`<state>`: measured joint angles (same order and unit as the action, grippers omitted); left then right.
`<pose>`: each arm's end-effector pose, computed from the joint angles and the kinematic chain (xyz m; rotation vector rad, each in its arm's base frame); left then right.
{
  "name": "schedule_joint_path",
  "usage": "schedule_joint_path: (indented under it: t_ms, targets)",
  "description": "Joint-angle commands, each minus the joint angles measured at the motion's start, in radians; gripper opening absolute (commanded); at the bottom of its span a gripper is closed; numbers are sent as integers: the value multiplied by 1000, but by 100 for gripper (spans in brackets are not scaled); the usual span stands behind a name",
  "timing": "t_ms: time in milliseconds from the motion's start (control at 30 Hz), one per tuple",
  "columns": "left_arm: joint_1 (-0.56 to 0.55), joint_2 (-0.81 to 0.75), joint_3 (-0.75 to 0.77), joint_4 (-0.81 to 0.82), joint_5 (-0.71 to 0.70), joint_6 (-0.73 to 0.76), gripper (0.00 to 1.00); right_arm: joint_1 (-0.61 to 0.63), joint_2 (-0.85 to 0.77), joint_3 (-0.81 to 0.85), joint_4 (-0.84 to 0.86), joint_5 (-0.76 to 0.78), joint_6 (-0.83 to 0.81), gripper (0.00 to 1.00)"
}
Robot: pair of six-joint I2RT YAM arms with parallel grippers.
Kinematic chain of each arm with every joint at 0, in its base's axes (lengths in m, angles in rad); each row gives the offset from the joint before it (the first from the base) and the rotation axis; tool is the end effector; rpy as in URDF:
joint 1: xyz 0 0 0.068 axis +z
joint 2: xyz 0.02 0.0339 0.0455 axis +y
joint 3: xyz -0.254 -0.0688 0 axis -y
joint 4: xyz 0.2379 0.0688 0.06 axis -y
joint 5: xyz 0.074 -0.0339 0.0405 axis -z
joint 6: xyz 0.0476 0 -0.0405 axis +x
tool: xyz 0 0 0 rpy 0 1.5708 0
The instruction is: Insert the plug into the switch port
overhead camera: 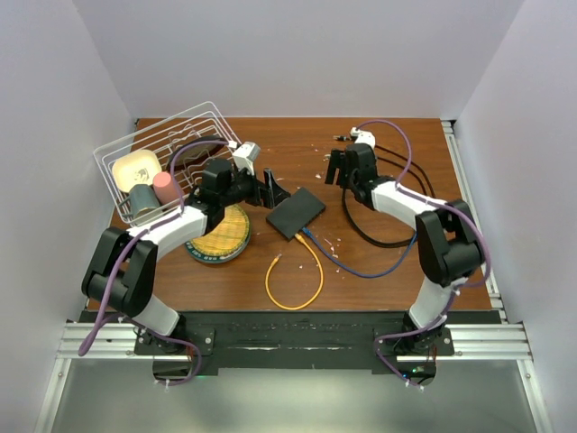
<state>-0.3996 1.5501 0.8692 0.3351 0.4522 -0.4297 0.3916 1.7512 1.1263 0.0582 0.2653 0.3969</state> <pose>0.3118 -0.1543 0.2247 0.2904 1.9861 -0.9781 0.3697 0.1391 0.2085 0.1605 2.1148 0.1854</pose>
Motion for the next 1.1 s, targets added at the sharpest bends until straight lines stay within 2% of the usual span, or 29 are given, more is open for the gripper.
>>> schedule_joint_path:
  t_ms: [0, 167, 467, 667, 767, 833, 933, 1067]
  targets:
    - [5, 2, 1, 38, 17, 20, 100, -43, 68, 98, -5, -52, 39, 82]
    - [5, 15, -7, 38, 26, 25, 100, -74, 168, 171, -26, -43, 34, 65]
    - [5, 41, -4, 39, 31, 29, 100, -102, 272, 228, -49, -9, 28, 57]
    - [5, 48, 5, 32, 31, 34, 100, -106, 358, 276, -34, -35, 26, 47]
    - [5, 48, 8, 30, 31, 31, 100, -106, 392, 303, -50, -32, 37, 31]
    - [5, 54, 14, 24, 33, 35, 100, -105, 389, 296, -49, -35, 42, 15]
    - [5, 51, 14, 19, 28, 40, 100, -106, 361, 273, -41, -34, 43, 0]
    - [5, 61, 14, 27, 40, 35, 100, -108, 304, 250, -47, -2, 33, 0]
